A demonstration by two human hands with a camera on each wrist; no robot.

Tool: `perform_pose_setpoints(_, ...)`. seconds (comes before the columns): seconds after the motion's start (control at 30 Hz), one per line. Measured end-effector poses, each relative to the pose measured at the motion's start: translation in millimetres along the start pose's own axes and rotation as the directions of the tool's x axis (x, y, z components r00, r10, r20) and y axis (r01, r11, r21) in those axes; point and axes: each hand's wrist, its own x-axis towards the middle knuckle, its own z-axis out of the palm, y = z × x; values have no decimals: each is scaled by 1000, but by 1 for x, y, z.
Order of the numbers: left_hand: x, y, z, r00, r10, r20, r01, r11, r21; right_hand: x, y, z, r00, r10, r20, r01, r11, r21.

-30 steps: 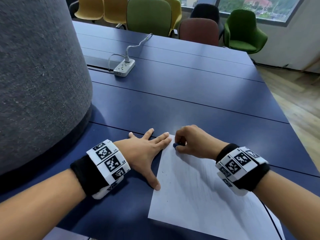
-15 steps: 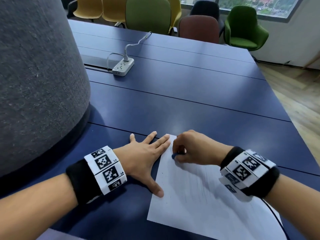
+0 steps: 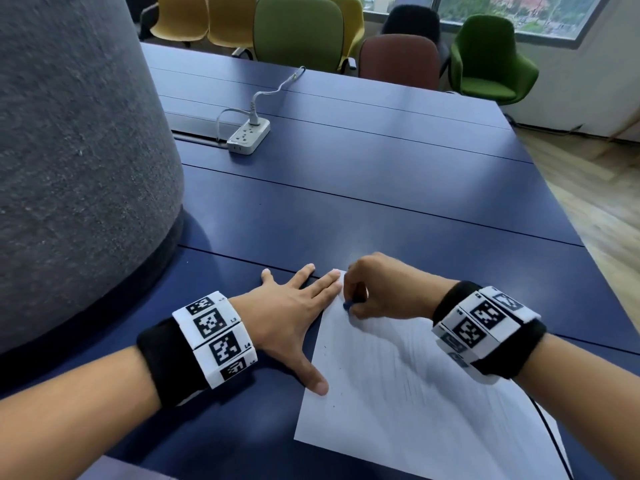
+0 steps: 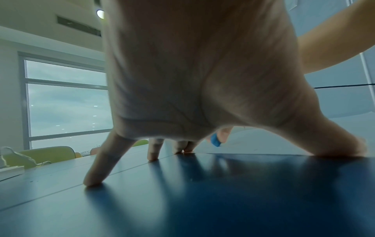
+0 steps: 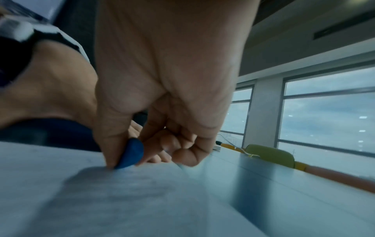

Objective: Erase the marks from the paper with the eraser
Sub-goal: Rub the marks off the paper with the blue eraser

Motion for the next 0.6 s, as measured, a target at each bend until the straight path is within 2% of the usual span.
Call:
perform_pose_setpoints(0.07, 0, 0, -1, 1000, -1, 4, 1, 1000, -7, -3, -3, -1, 998, 6, 56, -7, 1000, 18)
perform_pose_setpoints(0.17, 0, 0, 0, 1000, 1, 9, -1, 1000, -5, 0, 1, -4, 997, 54, -63, -58, 997, -52)
perform_pose_setpoints(0.2, 0, 0, 0, 1000, 2, 8, -2, 1000, -7, -2, -1, -3, 997, 48, -66, -52, 997, -54)
perform_pose_setpoints(0.33, 0, 1, -1, 1000, 2, 3, -2, 1000, -16, -13, -16, 2, 988, -31, 151, 25, 999, 47)
perform_pose_setpoints(0.47, 0, 2, -1, 1000, 0, 11, 0, 1000, -5, -8, -8, -4, 999, 45, -6, -45, 998, -43)
perform_pose_setpoints(0.5, -1, 2, -1, 1000, -2, 10, 2, 1000, -7, -10, -11, -2, 1000, 30, 10, -29, 999, -37)
perform_pose_setpoints(0.6, 0, 2, -1, 1000, -2, 6, 2, 1000, -3, -21, -27, 5, 975, -75, 210, 65, 996, 57)
